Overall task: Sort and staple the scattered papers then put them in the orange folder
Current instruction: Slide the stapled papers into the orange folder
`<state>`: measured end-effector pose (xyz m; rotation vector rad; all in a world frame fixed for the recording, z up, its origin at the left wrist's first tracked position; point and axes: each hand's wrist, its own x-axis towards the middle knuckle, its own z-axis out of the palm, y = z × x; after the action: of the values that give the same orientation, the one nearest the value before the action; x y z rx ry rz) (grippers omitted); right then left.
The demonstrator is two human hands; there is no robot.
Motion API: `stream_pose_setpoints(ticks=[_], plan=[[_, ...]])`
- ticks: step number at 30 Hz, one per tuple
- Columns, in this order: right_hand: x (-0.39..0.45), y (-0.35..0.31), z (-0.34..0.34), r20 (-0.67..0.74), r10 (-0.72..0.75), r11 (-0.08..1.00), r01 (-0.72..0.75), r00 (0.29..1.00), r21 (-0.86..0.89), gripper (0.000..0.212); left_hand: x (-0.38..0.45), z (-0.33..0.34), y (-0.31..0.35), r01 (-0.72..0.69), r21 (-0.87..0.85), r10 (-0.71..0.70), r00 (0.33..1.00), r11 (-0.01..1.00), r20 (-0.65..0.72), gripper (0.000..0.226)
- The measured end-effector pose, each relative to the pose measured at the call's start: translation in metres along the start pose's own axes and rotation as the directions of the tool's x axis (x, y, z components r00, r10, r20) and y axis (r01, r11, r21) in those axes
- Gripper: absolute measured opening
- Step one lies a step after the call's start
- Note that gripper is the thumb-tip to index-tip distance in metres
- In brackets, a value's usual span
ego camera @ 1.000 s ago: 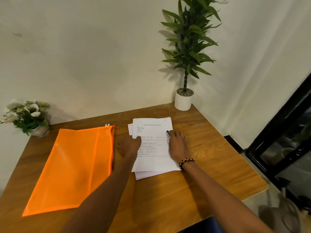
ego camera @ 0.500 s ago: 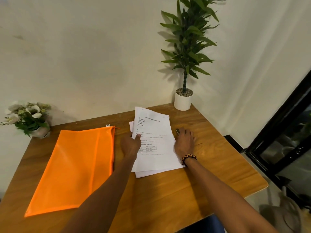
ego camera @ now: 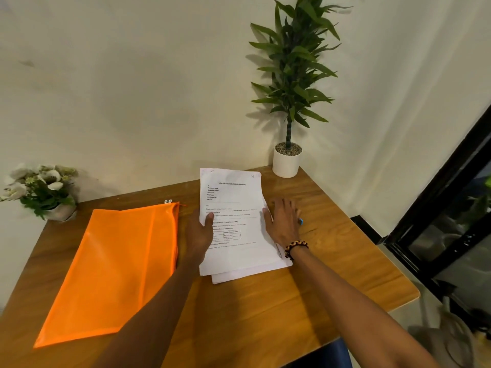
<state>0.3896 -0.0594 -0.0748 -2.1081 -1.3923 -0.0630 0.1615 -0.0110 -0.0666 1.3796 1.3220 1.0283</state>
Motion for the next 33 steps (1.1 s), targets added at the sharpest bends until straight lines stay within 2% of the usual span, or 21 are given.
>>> stream_pose_setpoints(ticks=[2, 4, 7, 10, 12, 14, 16, 19, 23, 25, 27, 28, 30, 31, 33], plan=[[0.002, -0.012, 0.001, 0.099, 0.01, 0.981, -0.029, 0.995, 0.192, 0.042, 0.0, -0.007, 0.0, 0.002, -0.071, -0.001, 1.0, 0.997, 0.01, 0.041], [0.006, -0.027, -0.003, 0.213, 0.054, 0.92, -0.131, 0.976, 0.37, 0.051, 0.002, -0.013, 0.0, 0.022, -0.141, -0.023, 1.0, 0.99, -0.004, 0.04], [0.011, -0.043, -0.009, 0.318, 0.081, 0.778, -0.26, 0.944, 0.572, 0.041, 0.003, -0.027, 0.003, 0.065, -0.2, -0.064, 0.998, 0.978, 0.01, 0.041], [0.016, -0.051, -0.007, 0.435, 0.045, 0.605, -0.371, 0.899, 0.705, 0.038, 0.003, -0.045, 0.005, 0.135, -0.281, -0.088, 0.981, 0.95, 0.174, 0.044], [0.016, -0.059, -0.004, 0.494, -0.037, 0.626, -0.365, 0.869, 0.689, 0.044, 0.004, -0.055, 0.006, 0.241, -0.353, -0.114, 0.932, 0.904, 0.343, 0.048], [0.015, -0.068, -0.001, 0.519, -0.078, 0.721, -0.311, 0.851, 0.619, 0.053, 0.007, -0.061, 0.002, 0.316, -0.386, -0.131, 0.891, 0.867, 0.435, 0.048], [0.017, -0.075, 0.005, 0.529, -0.057, 0.805, -0.274, 0.847, 0.526, 0.057, 0.007, -0.064, 0.001, 0.334, -0.375, -0.159, 0.89, 0.865, 0.426, 0.044], [0.016, -0.085, 0.009, 0.537, -0.039, 0.863, -0.242, 0.843, 0.443, 0.052, 0.008, -0.068, -0.001, 0.332, -0.331, -0.218, 0.916, 0.883, 0.337, 0.04], [0.014, -0.086, 0.01, 0.525, -0.151, 0.866, -0.145, 0.837, 0.479, 0.048, 0.005, -0.082, 0.003, 0.232, -0.186, -0.163, 0.931, 0.955, 0.327, 0.042], [0.015, -0.083, 0.009, 0.499, -0.182, 0.835, -0.135, 0.847, 0.533, 0.047, 0.003, -0.09, 0.002, 0.142, -0.081, -0.127, 0.978, 0.987, 0.169, 0.047], [0.014, -0.083, 0.004, 0.481, -0.173, 0.815, -0.149, 0.859, 0.56, 0.043, 0.001, -0.099, -0.008, 0.036, 0.136, -0.029, 0.998, 0.99, -0.051, 0.054], [0.015, -0.082, 0.002, 0.48, -0.17, 0.8, -0.164, 0.861, 0.577, 0.042, 0.002, -0.104, -0.017, -0.005, 0.284, 0.04, 0.992, 0.959, -0.117, 0.05], [0.017, -0.077, 0.0, 0.486, -0.18, 0.761, -0.192, 0.855, 0.62, 0.041, 0.001, -0.11, -0.036, -0.037, 0.554, 0.142, 0.979, 0.831, -0.147, 0.03], [0.018, -0.075, -0.001, 0.492, -0.186, 0.741, -0.208, 0.85, 0.639, 0.042, 0.0, -0.111, -0.043, -0.038, 0.671, 0.165, 0.978, 0.74, -0.126, 0.033], [0.019, -0.07, -0.003, 0.508, -0.184, 0.71, -0.244, 0.842, 0.661, 0.043, -0.004, -0.11, -0.049, -0.014, 0.827, 0.159, 0.983, 0.562, -0.091, 0.06]])
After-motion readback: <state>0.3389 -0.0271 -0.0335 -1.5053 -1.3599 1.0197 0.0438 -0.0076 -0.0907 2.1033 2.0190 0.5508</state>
